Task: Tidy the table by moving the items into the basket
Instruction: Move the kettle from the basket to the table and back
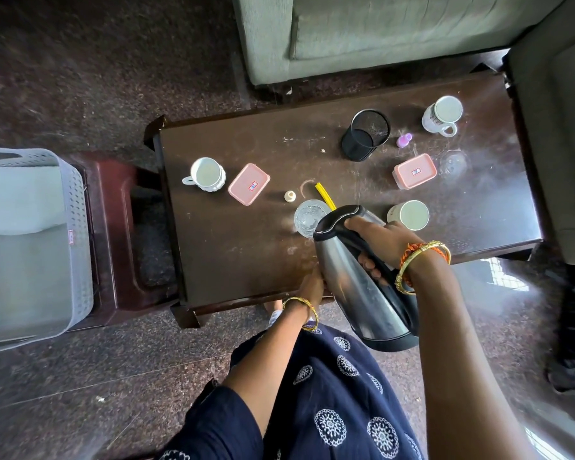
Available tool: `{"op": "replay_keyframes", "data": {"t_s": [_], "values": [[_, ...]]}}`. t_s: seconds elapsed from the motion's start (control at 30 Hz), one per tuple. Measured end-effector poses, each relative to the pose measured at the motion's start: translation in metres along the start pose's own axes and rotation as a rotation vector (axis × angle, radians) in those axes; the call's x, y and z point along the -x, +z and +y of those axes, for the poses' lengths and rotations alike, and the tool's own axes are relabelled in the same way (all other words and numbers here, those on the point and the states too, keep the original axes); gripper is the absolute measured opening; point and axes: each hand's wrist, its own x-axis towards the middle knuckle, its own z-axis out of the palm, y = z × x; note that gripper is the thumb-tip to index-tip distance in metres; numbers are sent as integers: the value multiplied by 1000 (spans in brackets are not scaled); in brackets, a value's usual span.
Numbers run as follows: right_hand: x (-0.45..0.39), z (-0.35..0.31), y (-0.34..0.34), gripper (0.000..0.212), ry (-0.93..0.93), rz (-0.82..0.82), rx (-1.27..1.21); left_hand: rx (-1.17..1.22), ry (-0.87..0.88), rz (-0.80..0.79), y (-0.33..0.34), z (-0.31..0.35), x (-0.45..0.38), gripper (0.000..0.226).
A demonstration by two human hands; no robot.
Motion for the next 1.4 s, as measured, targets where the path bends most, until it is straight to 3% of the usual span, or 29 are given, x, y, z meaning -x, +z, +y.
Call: {"op": "replay_keyframes", "data": {"t_s": [1.4], "values": [[-5, -2, -2, 51, 11, 4, 3, -81, 11, 16, -4, 14, 8, 39]]}}
